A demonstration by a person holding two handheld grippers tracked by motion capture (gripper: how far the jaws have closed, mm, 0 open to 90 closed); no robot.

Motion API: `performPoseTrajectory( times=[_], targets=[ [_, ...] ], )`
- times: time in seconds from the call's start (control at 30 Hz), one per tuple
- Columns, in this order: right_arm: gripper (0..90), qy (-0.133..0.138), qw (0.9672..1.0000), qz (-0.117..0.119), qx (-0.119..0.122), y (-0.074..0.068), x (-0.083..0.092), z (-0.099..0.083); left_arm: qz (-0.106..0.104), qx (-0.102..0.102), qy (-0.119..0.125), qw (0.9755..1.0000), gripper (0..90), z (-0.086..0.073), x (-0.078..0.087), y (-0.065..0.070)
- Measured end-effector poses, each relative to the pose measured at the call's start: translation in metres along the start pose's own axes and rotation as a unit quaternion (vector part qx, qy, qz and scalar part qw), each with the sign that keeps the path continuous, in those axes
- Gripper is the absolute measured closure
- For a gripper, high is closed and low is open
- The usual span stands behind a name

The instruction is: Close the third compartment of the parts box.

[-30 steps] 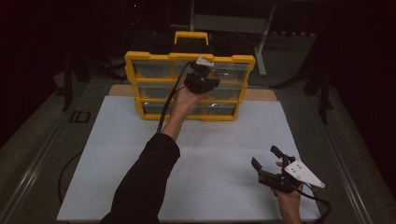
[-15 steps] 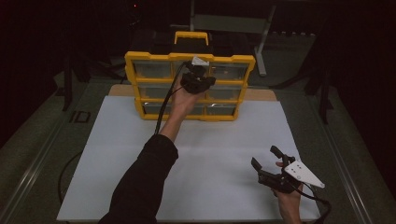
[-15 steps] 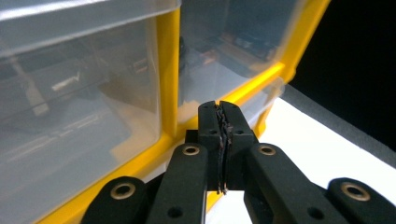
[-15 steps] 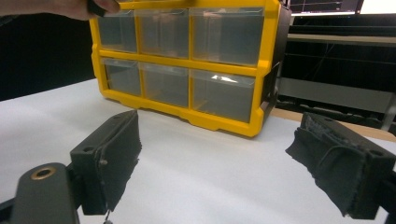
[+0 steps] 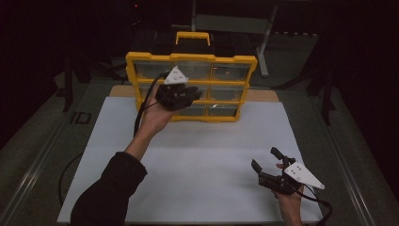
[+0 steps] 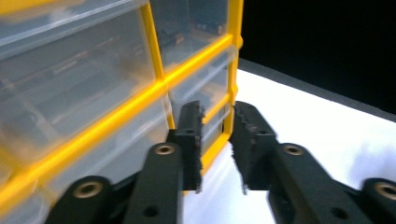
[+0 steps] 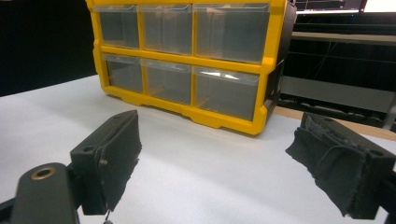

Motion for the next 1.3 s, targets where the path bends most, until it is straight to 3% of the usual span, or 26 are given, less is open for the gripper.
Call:
performPoseTrajectory(
  times=[0.07,0.1,0.13,0.17,0.3,0.33,0.37,0.4,0.43,0.47,0.53,0.6,0.63,0.73,0.77,0.8,0.83,0.93,1.03,1.13,1.3],
  targets=[
    [13.7,0.0,1.0,0.0,0.0,0.0,0.0,0.0,0.001,0.001,0.01,0.9999,65.9,-0.013,0.014,0.005],
    [13.8,-0.001,1.0,-0.001,0.001,0.0,0.0,0.0,0.006,0.007,0.012,0.9999,60.7,-0.028,0.026,0.007],
    [13.8,-0.001,1.0,-0.001,0.001,0.0,0.0,0.0,0.006,0.007,0.012,0.9999,58.0,-0.028,0.026,0.007],
    [13.7,-0.001,1.0,0.0,0.001,-0.001,0.0,0.0,0.009,0.011,0.015,0.9998,55.3,-0.043,0.036,0.009],
    [13.8,-0.002,1.0,-0.001,0.002,-0.001,-0.001,-0.001,0.018,0.015,0.017,0.9996,48.3,-0.061,0.048,0.009],
    [13.7,-0.004,1.0,-0.002,0.001,-0.001,-0.001,-0.001,0.029,0.021,0.024,0.9991,43.7,-0.081,0.059,0.01],
    [13.7,-0.004,1.0,-0.002,0.001,-0.001,-0.001,-0.001,0.029,0.021,0.024,0.9991,41.3,-0.081,0.059,0.01],
    [13.7,-0.005,1.0,-0.001,0.002,-0.001,-0.001,-0.002,0.035,0.025,0.03,0.9986,39.3,-0.098,0.067,0.012],
    [13.7,-0.005,1.0,-0.001,0.002,-0.001,-0.001,-0.002,0.035,0.025,0.03,0.9986,37.0,-0.098,0.067,0.012],
    [13.7,-0.006,1.0,-0.001,0.002,-0.001,-0.001,-0.002,0.038,0.028,0.031,0.9984,37.0,-0.108,0.072,0.013],
    [13.7,-0.009,1.0,-0.003,0.002,-0.001,-0.002,-0.002,0.045,0.045,0.044,0.997,29.8,-0.132,0.084,0.017],
    [13.7,-0.011,0.9999,-0.004,0.004,-0.001,-0.002,-0.003,0.051,0.05,0.048,0.9963,25.1,-0.14,0.087,0.019],
    [13.6,-0.012,0.9999,-0.005,0.005,-0.001,-0.002,-0.003,0.062,0.065,0.053,0.9946,22.4,-0.155,0.093,0.021],
    [13.6,-0.017,0.9998,-0.006,0.008,-0.001,-0.003,-0.005,0.078,0.093,0.059,0.9908,15.4,-0.18,0.101,0.022],
    [13.6,-0.017,0.9998,-0.006,0.008,-0.001,-0.003,-0.005,0.078,0.093,0.059,0.9908,15.1,-0.18,0.101,0.022],
    [13.6,-0.02,0.9997,-0.007,0.01,-0.001,-0.004,-0.006,0.092,0.11,0.066,0.9874,14.9,-0.191,0.107,0.023],
    [13.6,-0.021,0.9997,-0.008,0.01,-0.001,-0.004,-0.006,0.098,0.114,0.065,0.9865,14.8,-0.197,0.109,0.023],
    [13.5,-0.024,0.9996,-0.007,0.011,-0.001,-0.005,-0.007,0.1,0.115,0.063,0.9863,8.6,-0.206,0.112,0.025],
    [13.2,-0.034,0.9994,-0.002,0.012,-0.002,-0.007,-0.01,0.115,0.124,0.071,0.983,2.1,-0.22,0.121,0.024],
    [13.0,-0.037,0.9993,0.001,0.013,-0.002,-0.009,-0.011,0.132,0.128,0.074,0.9801,0.7,-0.229,0.126,0.023],
    [12.5,-0.049,0.9987,0.008,0.01,-0.003,-0.012,-0.016,0.152,0.126,0.06,0.9784,0.4,-0.236,0.125,0.017]
  ],
)
Point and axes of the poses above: each handheld gripper's, and its own axes: x roughly backward along the jaws, z roughly out of its top, y roughly to its right, the point moved 7 cm from there along -x, roughly forward along the jaws, and after that the axes turned 4 degrees about -y, right-handed, at the moved point
